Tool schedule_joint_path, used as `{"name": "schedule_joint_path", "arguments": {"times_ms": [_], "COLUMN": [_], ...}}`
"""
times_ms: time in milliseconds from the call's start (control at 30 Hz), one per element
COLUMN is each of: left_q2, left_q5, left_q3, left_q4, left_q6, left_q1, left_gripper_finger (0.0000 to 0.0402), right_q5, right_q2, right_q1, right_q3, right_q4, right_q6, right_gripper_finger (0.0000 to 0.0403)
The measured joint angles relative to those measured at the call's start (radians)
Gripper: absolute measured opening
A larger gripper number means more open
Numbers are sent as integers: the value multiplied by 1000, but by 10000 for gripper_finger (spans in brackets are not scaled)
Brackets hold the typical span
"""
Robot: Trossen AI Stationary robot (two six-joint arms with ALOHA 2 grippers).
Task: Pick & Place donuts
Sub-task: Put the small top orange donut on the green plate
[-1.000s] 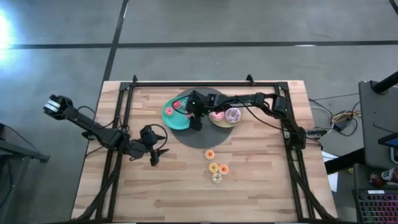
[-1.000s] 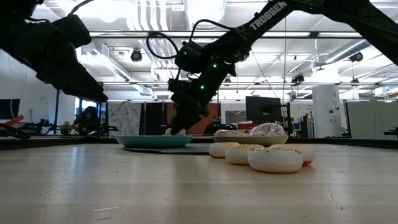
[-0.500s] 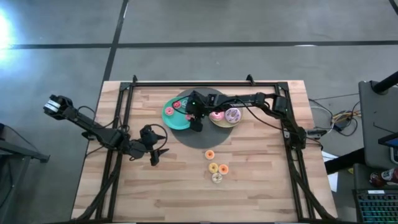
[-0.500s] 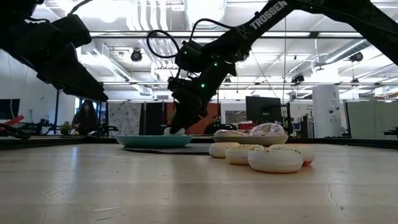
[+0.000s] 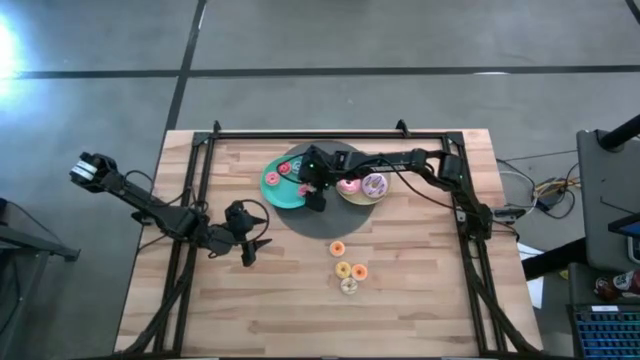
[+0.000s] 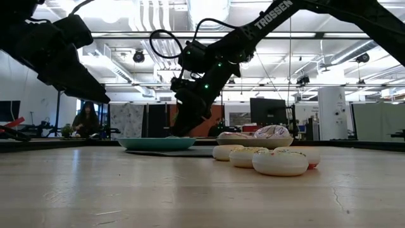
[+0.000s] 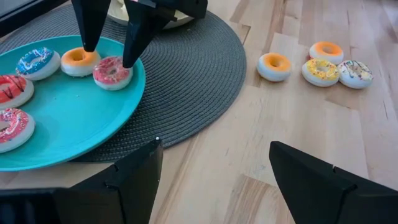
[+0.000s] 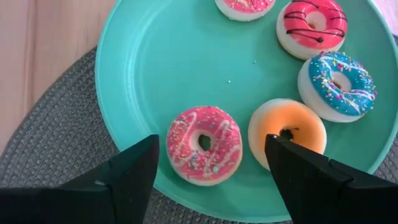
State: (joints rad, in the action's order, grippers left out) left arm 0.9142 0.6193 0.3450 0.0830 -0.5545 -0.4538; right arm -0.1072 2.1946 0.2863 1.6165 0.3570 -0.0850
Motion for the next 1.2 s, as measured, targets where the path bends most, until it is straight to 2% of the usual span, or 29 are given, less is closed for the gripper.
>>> {"name": "schedule_joint_path", "arguments": {"times_ms": [267, 633, 767, 900, 1200], "left_q2": [0, 3, 3, 4, 83], "left_q5": [11, 11, 12, 9, -87], "left_q3": [0, -4, -5, -5, -5], "left_q4": [0, -104, -184, -251, -457], "left_q6": [-15, 12, 39, 80, 180], "left_q1": [0, 0, 0, 0, 0], "left_gripper_finger": [271, 271, 271, 271, 271], "right_q5": [1, 2, 18, 108, 251], "right_q2": [-55, -288, -388, -505, -792], "right_q1": [-3, -105, -164, -224, -375], "right_q3": [-1, -53, -134, -243, -572], "right_q4": [7, 121, 126, 126, 14], "right_q6": [2, -14, -14, 10, 148], "right_gripper_finger": [295, 288, 285, 280, 275]}}
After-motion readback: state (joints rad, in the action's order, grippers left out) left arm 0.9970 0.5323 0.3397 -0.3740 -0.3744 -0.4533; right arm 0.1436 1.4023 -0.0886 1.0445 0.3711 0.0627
